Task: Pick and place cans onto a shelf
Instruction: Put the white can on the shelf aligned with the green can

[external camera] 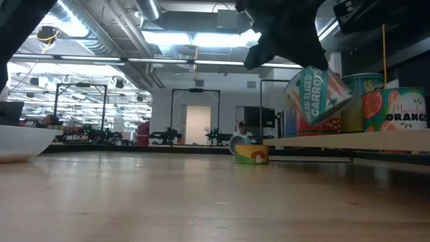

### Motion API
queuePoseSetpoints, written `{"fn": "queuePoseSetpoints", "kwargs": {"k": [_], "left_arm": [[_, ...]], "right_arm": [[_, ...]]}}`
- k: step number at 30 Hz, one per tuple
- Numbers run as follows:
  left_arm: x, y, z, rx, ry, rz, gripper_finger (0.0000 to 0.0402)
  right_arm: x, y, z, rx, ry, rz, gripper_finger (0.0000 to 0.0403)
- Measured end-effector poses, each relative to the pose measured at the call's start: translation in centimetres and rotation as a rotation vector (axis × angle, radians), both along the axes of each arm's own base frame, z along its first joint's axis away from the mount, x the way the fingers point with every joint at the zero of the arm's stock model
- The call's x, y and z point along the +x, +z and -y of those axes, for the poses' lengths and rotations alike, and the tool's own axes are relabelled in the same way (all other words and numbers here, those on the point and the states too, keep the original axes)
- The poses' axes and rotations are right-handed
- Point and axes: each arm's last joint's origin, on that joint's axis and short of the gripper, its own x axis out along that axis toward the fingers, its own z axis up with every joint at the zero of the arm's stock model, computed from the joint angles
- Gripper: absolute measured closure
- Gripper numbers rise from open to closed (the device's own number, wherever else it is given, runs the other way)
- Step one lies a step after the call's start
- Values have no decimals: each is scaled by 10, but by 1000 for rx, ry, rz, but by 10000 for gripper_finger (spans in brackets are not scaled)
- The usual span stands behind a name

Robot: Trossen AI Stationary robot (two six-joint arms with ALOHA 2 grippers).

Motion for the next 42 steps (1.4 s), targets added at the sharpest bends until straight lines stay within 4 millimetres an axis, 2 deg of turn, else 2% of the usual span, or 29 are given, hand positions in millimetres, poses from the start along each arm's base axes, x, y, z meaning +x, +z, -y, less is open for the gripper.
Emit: {"fn": "queuePoseSetpoints", "kwargs": {"k": [9,17,20,25,31,42], "left_arm": [[0,2,0,-3,-1,16,399],[0,2,0,-3,-1,15,399],[1,3,0,-3,-1,18,399],[2,4,0,-4,-1,33,397],[2,4,3,16,-20,48,398],[2,4,3,23,-18,47,397]], "right_arm": [[13,-6,-6,2,-4,-3,312],[19,-9,-7,25,-25,-2,241],[23,-11,-9,22,-21,-4,226],[32,-17,-10,5,29,-25,227],[43,-25,-5,-3,1,-43,236],[56,-39,1,92,99,-141,237]]}}
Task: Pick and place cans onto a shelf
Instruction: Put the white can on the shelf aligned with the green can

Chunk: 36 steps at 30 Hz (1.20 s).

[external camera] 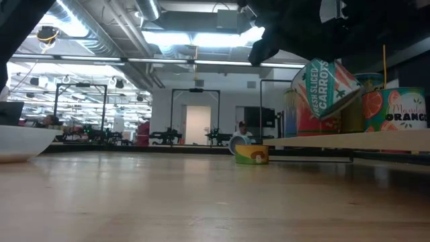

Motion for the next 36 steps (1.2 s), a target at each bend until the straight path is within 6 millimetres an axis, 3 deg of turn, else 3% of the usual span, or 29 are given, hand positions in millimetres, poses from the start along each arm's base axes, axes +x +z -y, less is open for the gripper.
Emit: {"fn": "queuePoseSetpoints", "kwargs": {"k": [7,23,36], "left_arm": [[0,0,1,-5,-5,-3,397],[0,0,1,6,-6,4,393],[0,0,0,1,1,4,391]], "right_arm": [[1,-1,-1,9,25,-11,249],[0,-2,-1,22,27,-23,391],[0,-3,-1,16,26,-26,400]]}}
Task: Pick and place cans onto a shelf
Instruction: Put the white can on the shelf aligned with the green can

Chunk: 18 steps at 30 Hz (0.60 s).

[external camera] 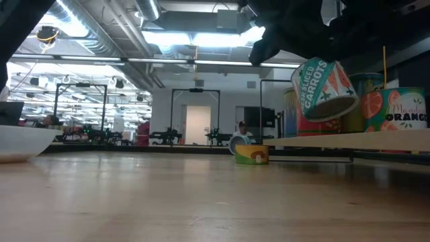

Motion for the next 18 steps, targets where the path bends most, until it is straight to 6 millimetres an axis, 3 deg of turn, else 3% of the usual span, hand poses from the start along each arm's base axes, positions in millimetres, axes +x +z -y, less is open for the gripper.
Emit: {"fn": "queuePoseSetpoints", "kwargs": {"k": [18], "left_arm": [[7,-9,0,-30,-8,8,385]], "right_arm": [[-3,-4,0,-36,59,-37,400]]}}
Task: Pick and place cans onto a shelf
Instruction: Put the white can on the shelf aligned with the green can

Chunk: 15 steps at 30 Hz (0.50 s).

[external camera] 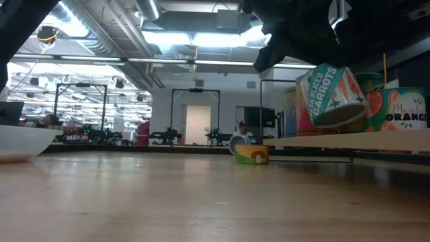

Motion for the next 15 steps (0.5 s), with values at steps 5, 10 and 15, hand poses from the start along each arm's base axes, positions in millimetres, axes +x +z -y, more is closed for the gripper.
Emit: {"fn": "queuePoseSetpoints", "kwargs": {"k": [5,10,15], "left_arm": [[0,0,0,1,0,1,384],[0,0,0,3,-3,2,384],[0,-1,0,5,-3,2,377]], "right_arm": [[-1,0,0,0,-2,-9,400],[-1,0,0,0,-1,-12,400],[-1,-1,0,2,-2,-18,400]]}}
